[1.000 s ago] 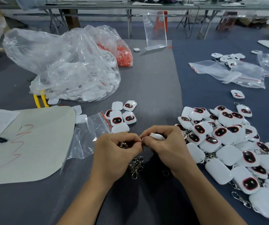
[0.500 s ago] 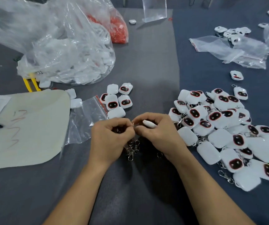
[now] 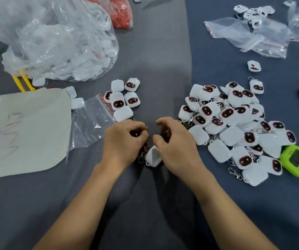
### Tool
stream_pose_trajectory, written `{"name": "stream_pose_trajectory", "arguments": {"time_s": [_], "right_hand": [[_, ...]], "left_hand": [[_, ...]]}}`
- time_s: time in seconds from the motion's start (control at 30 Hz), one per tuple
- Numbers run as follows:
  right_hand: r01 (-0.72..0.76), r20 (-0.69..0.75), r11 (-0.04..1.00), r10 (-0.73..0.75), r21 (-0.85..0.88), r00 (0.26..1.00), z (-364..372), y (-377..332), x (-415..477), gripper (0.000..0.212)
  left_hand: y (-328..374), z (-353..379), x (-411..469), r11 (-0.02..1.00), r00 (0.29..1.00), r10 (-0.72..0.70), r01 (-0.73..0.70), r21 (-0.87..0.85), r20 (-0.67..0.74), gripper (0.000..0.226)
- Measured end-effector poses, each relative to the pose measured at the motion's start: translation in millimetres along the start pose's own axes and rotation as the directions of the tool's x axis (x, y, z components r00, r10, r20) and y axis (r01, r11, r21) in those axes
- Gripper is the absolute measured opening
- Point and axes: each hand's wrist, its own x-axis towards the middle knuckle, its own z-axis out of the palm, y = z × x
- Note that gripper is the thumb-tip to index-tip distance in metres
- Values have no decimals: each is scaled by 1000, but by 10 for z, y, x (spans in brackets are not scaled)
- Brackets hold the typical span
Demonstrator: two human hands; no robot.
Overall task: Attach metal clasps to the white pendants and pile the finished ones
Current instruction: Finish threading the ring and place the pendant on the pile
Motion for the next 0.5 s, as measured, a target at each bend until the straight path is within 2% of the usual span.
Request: {"name": "stream_pose_trajectory", "arguments": {"time_s": [0.07,0.17,0.2,0.27,0.33,0.4,0.5], "right_hand": [[78,12,995,-78,-69,997,-41,61,-129,29],[199,148,955,-168,-222,975,-86,155,-248,40],[214,153,950,-182,-229,971,-85,175,-249,39],[182,81,973,-172,-140,982,-82,166,-221,26],[76,-36,996,-74,50,997,-100,158,-162,21],[5,-123,980,20,198,992,-137,153,-81,20],[-51,-150,948,102,315,983,-154,135,27,19]], "left_hand": [[-17,-7,-9,998,999,-50,50,-48,-4,14],[-28,-8,0,988,996,-91,89,-123,-13,16],[-27,-6,0,987,996,-92,90,-130,-10,15],[-34,-8,-5,987,995,-95,94,-134,-7,15],[-35,-5,-12,991,997,-76,77,-108,18,14],[-27,-5,-22,1000,998,1,0,-14,71,8],[-1,10,-33,979,979,137,-157,129,153,4]]}}
